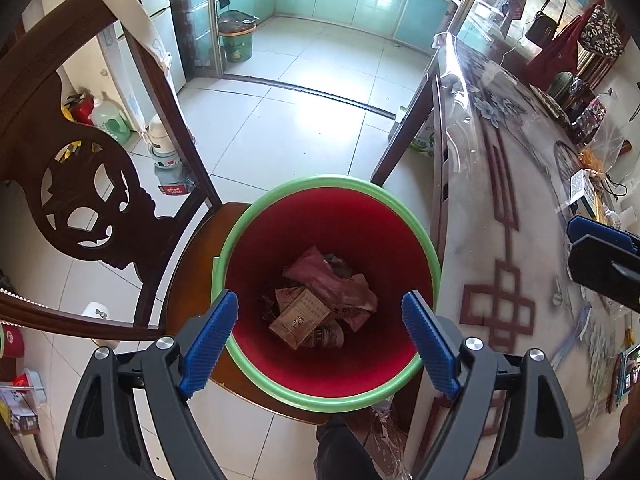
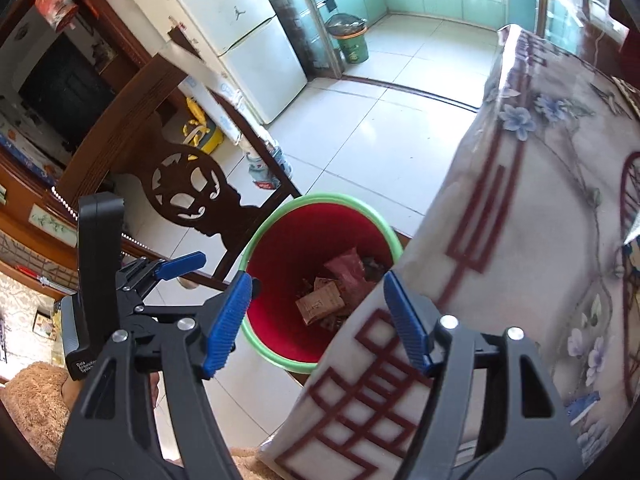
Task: Collect trash
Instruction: 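Open both grippers to drop the box and wrapper into the bin, then grasp the yellow iced tea carton with the left gripper while the right gripper grasps the water bottle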
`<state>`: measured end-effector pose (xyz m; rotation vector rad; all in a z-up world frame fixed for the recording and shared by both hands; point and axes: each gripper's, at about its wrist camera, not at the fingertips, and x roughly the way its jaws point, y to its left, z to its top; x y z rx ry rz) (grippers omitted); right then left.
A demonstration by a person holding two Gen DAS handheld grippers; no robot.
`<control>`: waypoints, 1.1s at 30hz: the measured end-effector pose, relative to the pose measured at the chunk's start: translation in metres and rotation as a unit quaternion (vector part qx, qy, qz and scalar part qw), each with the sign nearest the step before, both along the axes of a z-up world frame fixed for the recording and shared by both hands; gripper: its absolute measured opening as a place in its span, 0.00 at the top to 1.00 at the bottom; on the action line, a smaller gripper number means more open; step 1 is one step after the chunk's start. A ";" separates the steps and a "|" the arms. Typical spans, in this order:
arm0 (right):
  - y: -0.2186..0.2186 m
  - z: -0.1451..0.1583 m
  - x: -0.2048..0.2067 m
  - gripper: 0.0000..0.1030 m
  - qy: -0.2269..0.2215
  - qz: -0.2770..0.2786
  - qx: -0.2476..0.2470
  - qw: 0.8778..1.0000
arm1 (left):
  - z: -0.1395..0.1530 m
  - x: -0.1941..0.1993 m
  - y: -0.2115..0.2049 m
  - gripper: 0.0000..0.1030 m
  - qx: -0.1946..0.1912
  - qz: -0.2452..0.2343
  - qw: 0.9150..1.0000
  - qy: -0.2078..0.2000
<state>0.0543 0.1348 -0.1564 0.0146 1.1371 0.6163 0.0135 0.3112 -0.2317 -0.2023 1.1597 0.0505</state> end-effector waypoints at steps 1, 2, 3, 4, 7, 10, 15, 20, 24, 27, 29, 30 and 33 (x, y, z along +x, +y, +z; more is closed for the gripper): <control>-0.005 0.003 -0.001 0.35 -0.006 -0.005 -0.001 1.000 | 0.002 0.000 -0.003 0.22 0.000 -0.003 1.000 -0.004; -0.011 0.006 -0.001 0.35 -0.012 -0.010 -0.003 1.000 | 0.005 0.001 -0.007 0.22 0.001 -0.007 1.000 -0.009; -0.016 0.008 -0.001 0.35 -0.017 -0.016 -0.005 1.000 | 0.008 0.002 -0.011 0.22 0.001 -0.011 1.000 -0.013; -0.024 0.011 -0.002 0.35 -0.023 -0.024 -0.008 0.999 | 0.010 0.003 -0.015 0.22 0.001 -0.016 1.000 -0.017; -0.050 0.016 -0.004 0.35 -0.033 -0.052 -0.015 0.998 | 0.018 0.005 -0.031 0.22 -0.002 -0.035 0.999 -0.027; -0.090 0.019 -0.006 0.35 -0.037 -0.099 -0.024 0.994 | 0.024 0.008 -0.052 0.22 -0.004 -0.059 0.998 -0.033; -0.164 0.010 -0.011 0.35 -0.024 -0.188 -0.039 0.981 | 0.027 0.013 -0.091 0.22 -0.005 -0.097 0.995 -0.033; -0.236 0.007 -0.025 0.35 -0.019 -0.262 -0.050 0.964 | 0.027 0.017 -0.135 0.22 -0.004 -0.131 0.991 -0.028; -0.297 0.008 -0.029 0.31 -0.039 -0.300 -0.099 0.948 | 0.033 0.020 -0.172 0.22 0.000 -0.141 0.989 -0.033; -0.347 0.000 -0.024 0.31 -0.027 -0.325 -0.135 0.936 | 0.039 0.020 -0.201 0.22 -0.001 -0.143 0.989 -0.036; -0.380 -0.008 -0.019 0.31 -0.015 -0.333 -0.146 0.932 | 0.041 0.022 -0.225 0.22 0.009 -0.150 0.988 -0.036; -0.393 -0.013 -0.016 0.31 -0.007 -0.332 -0.152 0.931 | 0.042 0.022 -0.234 0.22 0.012 -0.151 0.988 -0.037; -0.420 -0.026 -0.005 0.31 0.010 -0.319 -0.150 0.936 | 0.048 0.026 -0.266 0.22 0.006 -0.147 0.988 -0.041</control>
